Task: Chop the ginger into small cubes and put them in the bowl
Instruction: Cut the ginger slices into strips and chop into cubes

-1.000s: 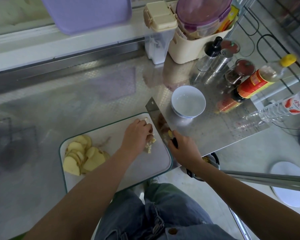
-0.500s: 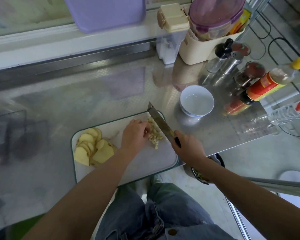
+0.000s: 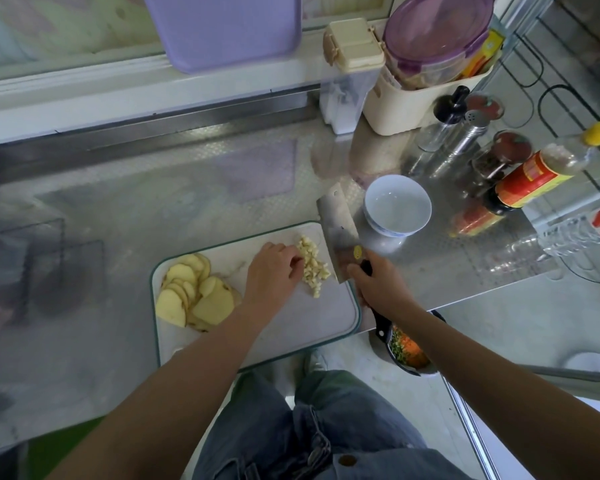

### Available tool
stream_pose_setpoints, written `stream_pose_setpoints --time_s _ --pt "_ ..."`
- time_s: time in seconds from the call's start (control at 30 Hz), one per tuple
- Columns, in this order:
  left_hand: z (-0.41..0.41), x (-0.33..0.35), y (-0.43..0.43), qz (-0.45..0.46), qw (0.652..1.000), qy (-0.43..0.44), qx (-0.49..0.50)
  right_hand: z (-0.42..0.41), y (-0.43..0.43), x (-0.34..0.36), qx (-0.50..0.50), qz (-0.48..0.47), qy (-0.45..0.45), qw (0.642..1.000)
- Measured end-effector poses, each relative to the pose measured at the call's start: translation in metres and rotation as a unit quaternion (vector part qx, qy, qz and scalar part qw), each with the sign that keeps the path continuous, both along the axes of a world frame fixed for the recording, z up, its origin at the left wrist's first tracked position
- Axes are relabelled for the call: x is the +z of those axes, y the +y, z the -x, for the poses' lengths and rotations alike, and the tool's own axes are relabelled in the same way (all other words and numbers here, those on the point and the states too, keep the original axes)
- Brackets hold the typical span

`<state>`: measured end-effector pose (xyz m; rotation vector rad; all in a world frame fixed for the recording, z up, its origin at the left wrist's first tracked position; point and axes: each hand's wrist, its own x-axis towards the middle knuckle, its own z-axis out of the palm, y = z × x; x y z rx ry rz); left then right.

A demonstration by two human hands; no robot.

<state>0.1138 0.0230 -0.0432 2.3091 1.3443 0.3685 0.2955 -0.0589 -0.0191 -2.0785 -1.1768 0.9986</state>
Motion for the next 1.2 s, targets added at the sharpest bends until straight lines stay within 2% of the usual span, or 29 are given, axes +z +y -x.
stream_pose_setpoints --time_s 0.07,0.1,0.2,0.27,0.33,0.43,0.5,0.63,0.7,0.87,1.0,1.07,1.2 --pt "-0.002 0.005 -0.004 0.043 0.995 -0.068 0.051 0.004 -0.003 0.003 0.052 -0.002 -0.087 0.995" --pt "-0.005 0.009 -0.005 0.096 0.986 -0.112 0.083 0.007 -0.006 0.003 0.086 -0.005 -0.149 0.985" --pt "-0.017 0.024 -0.004 0.300 0.918 -0.208 0.153 0.025 -0.015 0.004 0.168 -0.031 -0.272 0.947" --pt "-0.022 0.024 -0.003 0.361 0.879 -0.235 0.203 0.038 -0.021 0.004 0.220 -0.048 -0.302 0.926" --pt "-0.020 0.024 -0.006 0.358 0.872 -0.233 0.239 0.045 -0.024 0.004 0.245 -0.057 -0.281 0.926" --pt "-0.007 0.020 -0.010 0.343 0.876 -0.239 0.242 0.038 -0.016 0.009 0.199 -0.064 -0.197 0.958" --pt "0.000 0.019 -0.011 0.338 0.875 -0.233 0.255 0.031 -0.004 0.008 0.192 -0.080 -0.145 0.967" --pt "0.006 0.019 -0.008 0.366 0.841 -0.283 0.281 0.039 0.007 0.000 0.314 -0.053 -0.078 0.945" --pt "0.010 0.020 -0.006 0.376 0.825 -0.300 0.297 0.043 0.007 -0.010 0.323 -0.033 -0.060 0.944" --pt "0.017 0.017 -0.005 0.376 0.818 -0.289 0.325 0.037 0.019 -0.022 0.254 0.031 -0.114 0.960" --pt "0.020 0.018 -0.003 0.375 0.823 -0.288 0.314 0.046 0.024 -0.023 0.300 -0.047 -0.097 0.948" --pt "0.021 0.020 -0.003 0.377 0.823 -0.295 0.305 0.049 0.024 -0.024 0.303 -0.044 -0.104 0.946" --pt "0.023 0.023 -0.003 0.369 0.831 -0.288 0.302 0.043 0.024 -0.014 0.216 0.006 -0.148 0.965"
